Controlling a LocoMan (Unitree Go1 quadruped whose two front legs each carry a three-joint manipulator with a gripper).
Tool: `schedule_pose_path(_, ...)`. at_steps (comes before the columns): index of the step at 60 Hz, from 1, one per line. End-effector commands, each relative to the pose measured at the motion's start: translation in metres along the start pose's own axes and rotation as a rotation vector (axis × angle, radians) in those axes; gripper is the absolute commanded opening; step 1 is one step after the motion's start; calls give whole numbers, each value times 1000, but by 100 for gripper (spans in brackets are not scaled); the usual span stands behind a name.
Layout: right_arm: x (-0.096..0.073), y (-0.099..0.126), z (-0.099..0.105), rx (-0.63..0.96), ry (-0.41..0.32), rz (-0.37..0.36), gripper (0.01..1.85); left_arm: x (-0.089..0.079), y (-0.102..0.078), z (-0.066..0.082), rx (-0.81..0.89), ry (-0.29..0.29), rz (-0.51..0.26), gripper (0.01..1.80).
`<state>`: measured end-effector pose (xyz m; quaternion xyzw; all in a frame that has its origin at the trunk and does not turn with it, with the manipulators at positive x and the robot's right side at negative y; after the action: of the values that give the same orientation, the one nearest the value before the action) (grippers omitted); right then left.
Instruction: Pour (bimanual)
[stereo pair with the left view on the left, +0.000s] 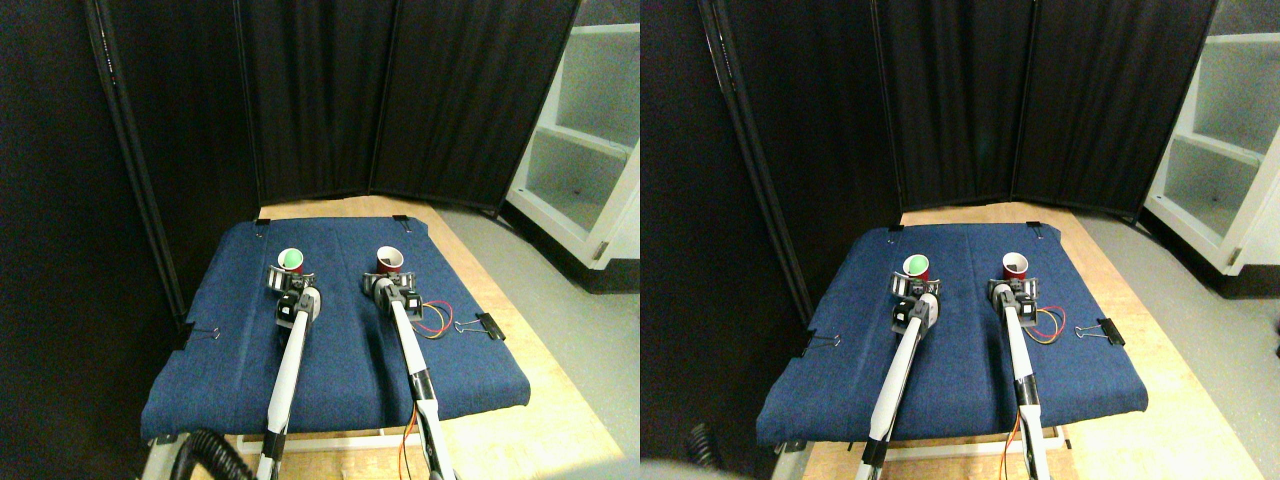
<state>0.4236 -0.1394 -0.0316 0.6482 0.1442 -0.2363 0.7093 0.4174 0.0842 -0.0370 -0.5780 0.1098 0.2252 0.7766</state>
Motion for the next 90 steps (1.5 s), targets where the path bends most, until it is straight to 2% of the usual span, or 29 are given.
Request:
schedule_pose_path(1,-2,8,1,13,7,26,140,0,14,-8,76,32,51,126)
schedule_pose_path(18,-12,12,1,-15,36,50,146,-7,17,-3,92,60,39,129)
schedule_pose_path(25,-18,13,2,0,42,56,147,-14,15,-1,95,66,16,122)
schedule_pose_path(39,-34,14,7,-16,56,94,138,-30,12,2,112,95,-22,123)
schedule_pose_path(51,-44,19,9,-76,93,144,136,-43,7,6,142,153,-51,122)
schedule_pose_path(58,-54,22,8,-90,100,157,129,-51,3,7,158,167,-66,119)
schedule_pose_path(71,-60,25,7,-121,127,185,132,-62,-4,6,141,183,-87,116)
schedule_pose_path(77,-65,26,7,-137,146,207,126,-66,-8,7,134,206,-101,118)
schedule_pose_path(90,-80,27,7,-138,171,244,122,-82,-18,9,118,221,-165,118)
